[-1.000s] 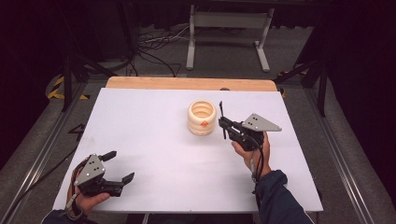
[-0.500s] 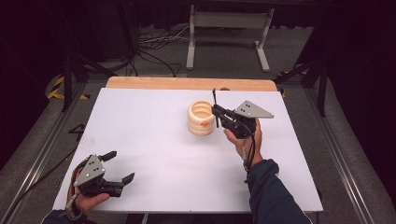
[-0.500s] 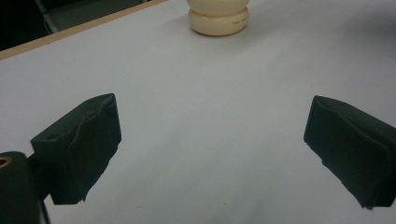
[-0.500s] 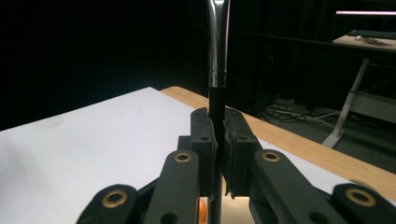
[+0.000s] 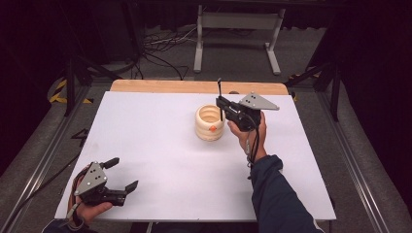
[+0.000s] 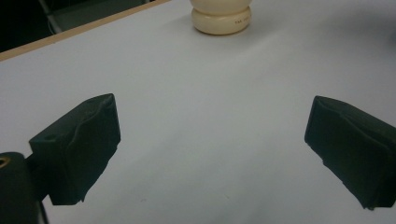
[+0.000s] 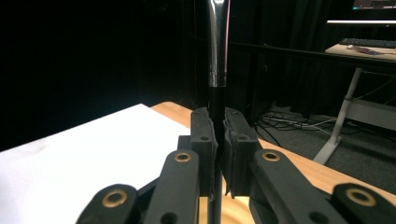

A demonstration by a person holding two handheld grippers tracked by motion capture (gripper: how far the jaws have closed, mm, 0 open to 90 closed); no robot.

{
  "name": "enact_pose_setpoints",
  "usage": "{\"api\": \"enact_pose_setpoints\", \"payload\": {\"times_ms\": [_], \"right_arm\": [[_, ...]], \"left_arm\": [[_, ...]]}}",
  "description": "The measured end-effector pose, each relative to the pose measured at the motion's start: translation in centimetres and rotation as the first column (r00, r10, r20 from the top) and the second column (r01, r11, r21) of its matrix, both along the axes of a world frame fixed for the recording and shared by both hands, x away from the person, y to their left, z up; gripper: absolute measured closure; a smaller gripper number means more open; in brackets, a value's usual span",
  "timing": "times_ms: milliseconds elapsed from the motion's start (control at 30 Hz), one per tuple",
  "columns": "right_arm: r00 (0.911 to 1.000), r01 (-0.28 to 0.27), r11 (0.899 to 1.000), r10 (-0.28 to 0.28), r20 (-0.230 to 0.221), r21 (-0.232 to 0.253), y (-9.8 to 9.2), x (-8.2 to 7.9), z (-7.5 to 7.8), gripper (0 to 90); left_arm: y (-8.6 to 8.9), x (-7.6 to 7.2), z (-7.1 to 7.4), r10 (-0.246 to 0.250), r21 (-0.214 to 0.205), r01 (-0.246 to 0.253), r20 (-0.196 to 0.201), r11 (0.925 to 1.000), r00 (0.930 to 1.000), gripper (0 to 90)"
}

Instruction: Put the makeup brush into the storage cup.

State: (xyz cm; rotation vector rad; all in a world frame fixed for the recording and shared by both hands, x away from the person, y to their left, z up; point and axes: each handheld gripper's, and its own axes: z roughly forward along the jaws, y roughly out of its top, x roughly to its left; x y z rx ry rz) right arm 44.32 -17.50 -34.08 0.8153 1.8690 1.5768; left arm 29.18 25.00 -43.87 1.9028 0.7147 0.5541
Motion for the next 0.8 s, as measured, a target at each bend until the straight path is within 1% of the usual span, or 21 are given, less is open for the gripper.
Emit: {"api": "enact_pose_setpoints", "payload": {"times_ms": [100, 200, 333, 400, 433, 467, 533, 667, 800], "right_arm": [[1.0, 0.0, 1.0, 0.0, -0.001, 0.013, 0.2, 0.4, 0.1, 84.3], [1.0, 0.005, 1.0, -0.004, -0.006, 0.003, 0.5, 0.9, 0.1, 84.3], [1.0, 0.001, 1.0, -0.001, -0.008, 0.009, 1.0, 1.5, 0.1, 84.3], [0.9999, -0.005, 1.0, 0.005, -0.011, 0.021, 1.3, 1.8, -0.1, 84.2], [0.9999, -0.007, 1.0, 0.008, -0.012, 0.018, 1.4, 1.9, -0.2, 84.2], [0.9999, -0.011, 1.0, 0.011, -0.013, 0.008, 1.6, 2.1, -0.3, 84.3], [0.9997, -0.013, 1.0, 0.013, -0.02, 0.005, 1.9, 2.4, -0.7, 84.3], [0.9992, 0.004, 1.0, -0.004, -0.04, -0.003, 2.2, 3.0, -1.7, 84.2], [0.9987, 0.006, 1.0, -0.006, -0.052, -0.012, 2.4, 3.4, -2.2, 84.2]], "left_arm": [[0.0, 0.0, 0.0, -0.007, 0.002, 0.007, 0.002, 1.0, 1.0, 5.0], [0.0, 0.0, 0.0, -0.008, 0.004, 0.008, -0.002, 1.0, 1.0, 4.8], [0.0, -0.2, 0.0, -0.013, 0.004, 0.013, -0.001, 0.9999, 0.9999, 4.8], [0.0, -0.2, 0.0, -0.022, 0.002, 0.022, -0.003, 0.9998, 0.9998, 5.7], [0.0, -0.2, 0.0, -0.023, 0.008, 0.023, -0.002, 0.9997, 0.9997, 5.5], [0.0, -0.2, 0.0, -0.024, 0.009, 0.024, -0.001, 0.9997, 0.9997, 5.3], [0.0, -0.3, -0.1, -0.023, 0.009, 0.023, 0.0, 0.9997, 0.9997, 5.3], [0.2, -0.3, -0.2, -0.024, 0.003, 0.024, -0.012, 0.9997, 0.9996, 5.0], [0.3, -0.3, -0.2, -0.023, 0.005, 0.023, -0.005, 0.9997, 0.9997, 4.8]]}}
